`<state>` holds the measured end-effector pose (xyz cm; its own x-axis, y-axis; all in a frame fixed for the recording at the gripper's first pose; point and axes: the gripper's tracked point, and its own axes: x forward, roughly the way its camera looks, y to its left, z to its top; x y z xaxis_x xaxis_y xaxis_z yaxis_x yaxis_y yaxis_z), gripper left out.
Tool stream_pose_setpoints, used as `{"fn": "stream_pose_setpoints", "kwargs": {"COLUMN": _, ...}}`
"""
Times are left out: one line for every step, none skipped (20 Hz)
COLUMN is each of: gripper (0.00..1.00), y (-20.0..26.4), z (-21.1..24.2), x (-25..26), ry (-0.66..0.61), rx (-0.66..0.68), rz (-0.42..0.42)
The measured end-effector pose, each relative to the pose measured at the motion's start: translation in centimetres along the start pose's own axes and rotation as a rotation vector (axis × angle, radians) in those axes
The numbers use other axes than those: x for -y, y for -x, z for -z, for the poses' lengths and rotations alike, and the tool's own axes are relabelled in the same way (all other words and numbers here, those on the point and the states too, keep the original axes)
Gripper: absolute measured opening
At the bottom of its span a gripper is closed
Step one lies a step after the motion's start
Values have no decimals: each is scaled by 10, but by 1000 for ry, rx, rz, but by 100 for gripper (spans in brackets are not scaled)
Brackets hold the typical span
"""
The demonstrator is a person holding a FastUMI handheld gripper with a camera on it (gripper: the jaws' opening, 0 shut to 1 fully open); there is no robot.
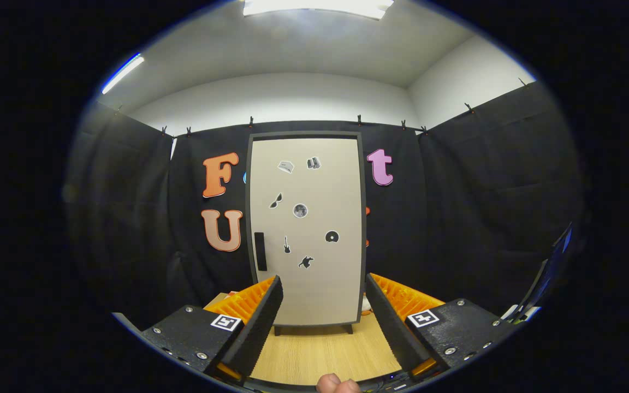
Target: Open the shoe cabinet door, grab the shoes and put them into the shoe cabinet, then close the shoe cabinet door.
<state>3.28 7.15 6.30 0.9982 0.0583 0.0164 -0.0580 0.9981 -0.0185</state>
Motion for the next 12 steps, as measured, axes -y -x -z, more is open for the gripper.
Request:
{"fn": "stream_pose_setpoints", "kwargs": {"gripper": 95, "y": 8, "z": -1, "x": 6, "ry": 3, "rx": 4, "rz": -7}}
{"fn": "stream_pose_setpoints", "kwargs": {"gripper": 95, "y": 13, "z": -2, "x": 15, "ry": 8, "rx": 10, "rz": -11}}
{"fn": "stream_pose_setpoints", "kwargs": {"gripper": 95, "y": 18, "z": -2, "x": 23, "ry": 14, "rx": 13, "rz": -11}}
{"fn": "stream_pose_setpoints", "kwargs": {"gripper": 95, "y": 23, "z": -2, "x": 30, "ry": 22, "rx": 18, "rz": -13}}
{"fn": "stream_pose_setpoints", "kwargs": {"gripper": 95, "y": 26, "z": -2, "x": 37, "ry": 31, "rx": 24, "rz": -8}}
{"fn": "stream_pose_setpoints", "kwargs": {"gripper": 95, "y": 30, "z": -3, "x": 45, "ry": 35, "rx": 28, "rz": -3}}
{"fn": "stream_pose_setpoints", "kwargs": {"gripper": 95, "y": 32, "z": -5, "x": 50, "ry": 34, "rx": 30, "rz": 1}}
{"fn": "stream_pose_setpoints", "kwargs": {"gripper": 95, "y": 35, "z": -6, "x": 55, "ry": 26, "rx": 33, "rz": 1}}
{"fn": "stream_pose_setpoints", "kwargs": {"gripper": 95, "y": 38, "z": -8, "x": 59, "ry": 17, "rx": 35, "rz": -1}}
{"fn": "stream_pose_setpoints", "kwargs": {"gripper": 95, "y": 38, "z": -8, "x": 63, "ry": 13, "rx": 36, "rz": 2}}
{"fn": "stream_pose_setpoints", "kwargs": {"gripper": 95, "y": 40, "z": -7, "x": 67, "ry": 15, "rx": 36, "rz": 6}}
{"fn": "stream_pose_setpoints", "kwargs": {"gripper": 95, "y": 40, "z": -8, "x": 71, "ry": 19, "rx": 38, "rz": 7}}
